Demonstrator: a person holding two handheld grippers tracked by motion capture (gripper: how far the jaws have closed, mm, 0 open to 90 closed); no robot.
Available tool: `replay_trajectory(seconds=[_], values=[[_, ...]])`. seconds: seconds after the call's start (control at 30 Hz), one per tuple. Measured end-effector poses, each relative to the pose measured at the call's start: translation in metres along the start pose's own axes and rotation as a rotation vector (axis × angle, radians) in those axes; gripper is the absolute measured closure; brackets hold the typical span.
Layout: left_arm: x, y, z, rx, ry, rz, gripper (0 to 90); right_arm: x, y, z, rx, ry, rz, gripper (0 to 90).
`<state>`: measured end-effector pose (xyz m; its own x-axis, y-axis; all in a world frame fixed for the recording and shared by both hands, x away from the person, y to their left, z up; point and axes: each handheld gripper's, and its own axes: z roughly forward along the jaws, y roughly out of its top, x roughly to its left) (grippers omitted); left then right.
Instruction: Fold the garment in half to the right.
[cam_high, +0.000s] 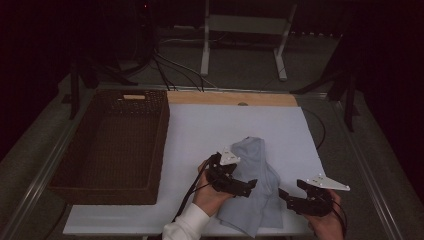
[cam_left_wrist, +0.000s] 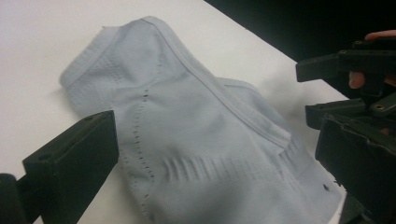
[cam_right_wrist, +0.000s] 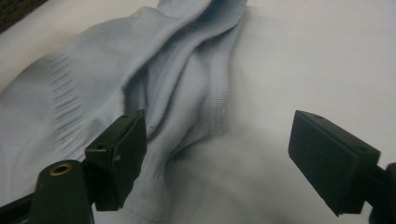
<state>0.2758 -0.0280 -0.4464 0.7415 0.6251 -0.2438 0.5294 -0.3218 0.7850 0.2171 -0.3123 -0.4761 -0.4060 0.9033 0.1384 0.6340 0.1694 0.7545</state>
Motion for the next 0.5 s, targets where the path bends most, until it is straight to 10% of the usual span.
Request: replay_trajectory(seconds=[0.5], values=[[0.017, -0.011, -0.015, -0.024, 0.068, 0.013, 0.2, 0.020, 0.006, 0.010, 0.017, 0.097, -0.036, 33.9]])
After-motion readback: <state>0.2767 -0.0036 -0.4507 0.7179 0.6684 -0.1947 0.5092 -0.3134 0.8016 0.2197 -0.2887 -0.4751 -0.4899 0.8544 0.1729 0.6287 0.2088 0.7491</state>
